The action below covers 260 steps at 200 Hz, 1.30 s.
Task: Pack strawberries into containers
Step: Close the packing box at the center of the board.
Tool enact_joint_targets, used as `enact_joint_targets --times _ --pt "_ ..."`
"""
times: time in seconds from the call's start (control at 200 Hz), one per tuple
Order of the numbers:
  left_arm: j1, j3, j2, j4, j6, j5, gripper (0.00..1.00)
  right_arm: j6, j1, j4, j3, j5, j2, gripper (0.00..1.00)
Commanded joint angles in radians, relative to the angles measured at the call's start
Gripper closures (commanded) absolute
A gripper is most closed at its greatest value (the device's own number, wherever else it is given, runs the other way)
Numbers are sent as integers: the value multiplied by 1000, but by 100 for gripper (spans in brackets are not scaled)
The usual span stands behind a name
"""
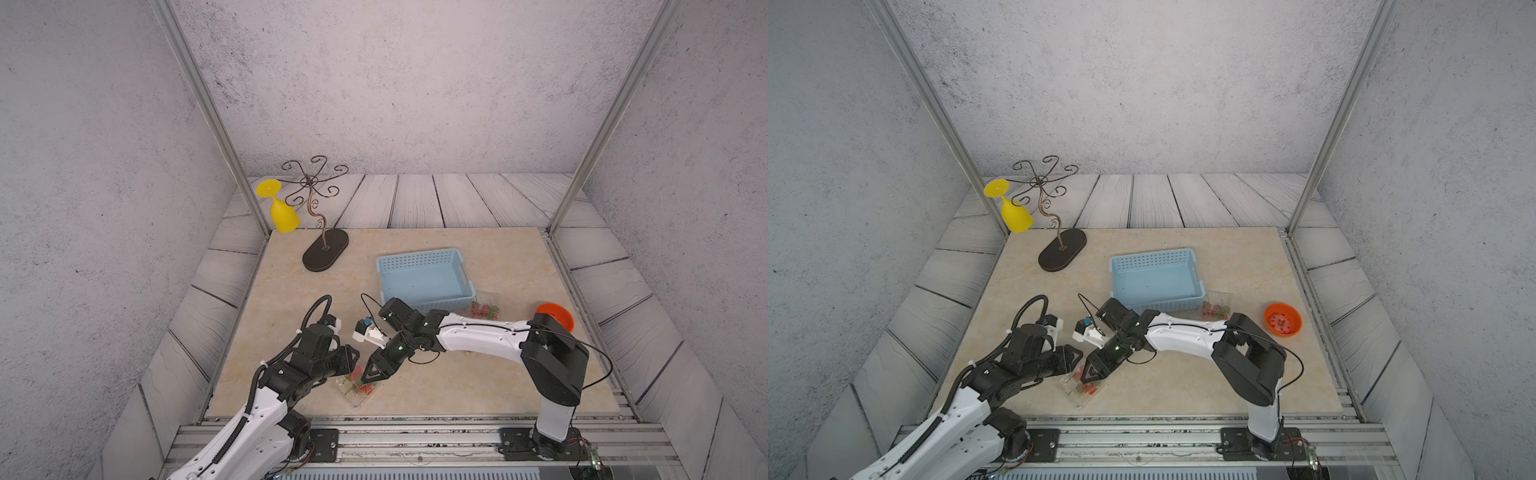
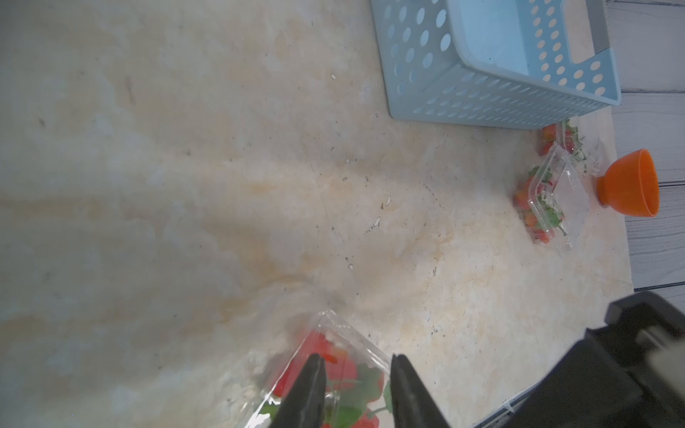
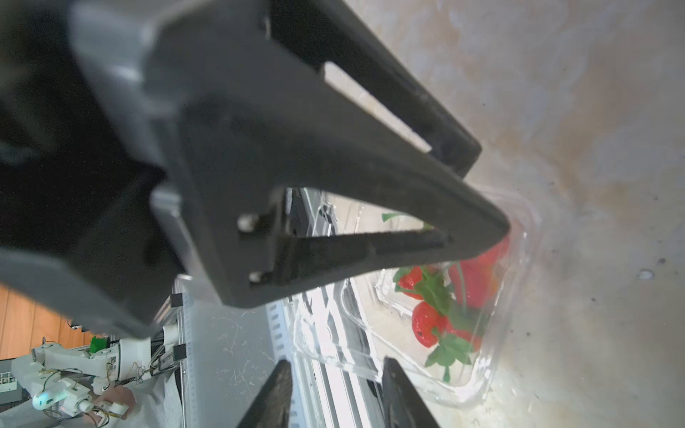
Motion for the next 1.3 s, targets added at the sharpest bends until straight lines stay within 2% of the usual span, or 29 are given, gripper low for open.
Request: enact_joint_targets --times 0.0,0.16,0.37,0.566,0.746,1.036,1.296 --pt "-19 -28 -16 -20 -45 -31 66 26 6 -18 -20 36 42 61" --pt "-37 -65 -27 -3 -63 -46 67 77 -3 -23 -37 106 43 61" --pt "-52 -95 -15 18 -67 -51 67 120 -24 -27 -26 133 60 54" --pt "-60 -118 -22 20 -68 -59 67 103 -23 -81 25 138 113 53" --pt "-62 -135 -22 37 -75 -60 67 84 -21 -139 40 210 119 52" --pt "-63 -123 -24 34 -61 -58 68 83 -9 -150 50 208 122 49" --pt "-65 -136 -41 35 -60 -55 68 60 23 -217 84 270 145 50"
